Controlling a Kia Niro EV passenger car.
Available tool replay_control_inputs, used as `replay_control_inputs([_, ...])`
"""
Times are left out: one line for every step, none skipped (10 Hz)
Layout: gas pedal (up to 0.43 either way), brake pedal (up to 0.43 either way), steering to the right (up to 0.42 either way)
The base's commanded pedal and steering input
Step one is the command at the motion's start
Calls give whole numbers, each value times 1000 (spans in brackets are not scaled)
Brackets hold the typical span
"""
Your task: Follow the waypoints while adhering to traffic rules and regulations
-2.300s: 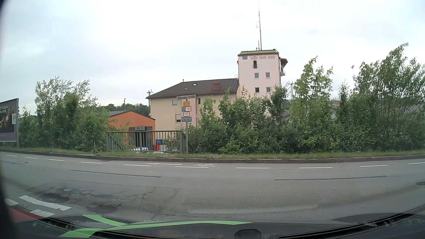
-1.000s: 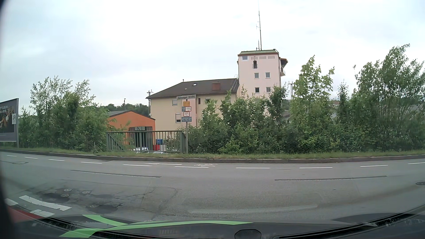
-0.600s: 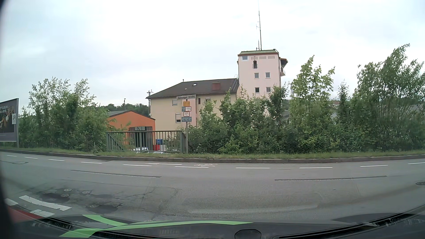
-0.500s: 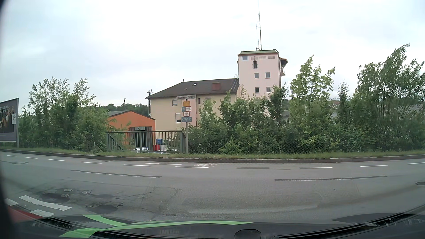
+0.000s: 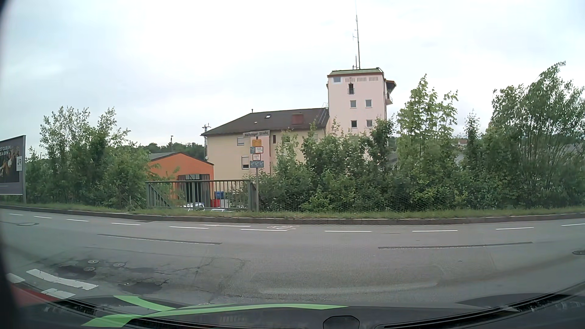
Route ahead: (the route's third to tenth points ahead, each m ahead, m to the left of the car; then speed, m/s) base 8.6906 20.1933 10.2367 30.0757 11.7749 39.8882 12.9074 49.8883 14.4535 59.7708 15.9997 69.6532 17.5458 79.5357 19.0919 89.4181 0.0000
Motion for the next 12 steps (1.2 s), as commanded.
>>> replay_control_inputs([0, 152, -193])
replay_control_inputs([0, 146, -195])
replay_control_inputs([0, 140, -199])
replay_control_inputs([0, 116, -203])
replay_control_inputs([0, 110, -205])
replay_control_inputs([0, 110, -207])
replay_control_inputs([0, 110, -208])
replay_control_inputs([0, 110, -208])
replay_control_inputs([0, 110, -209])
replay_control_inputs([0, 110, -212])
replay_control_inputs([0, 110, -214])
replay_control_inputs([0, 110, -217])
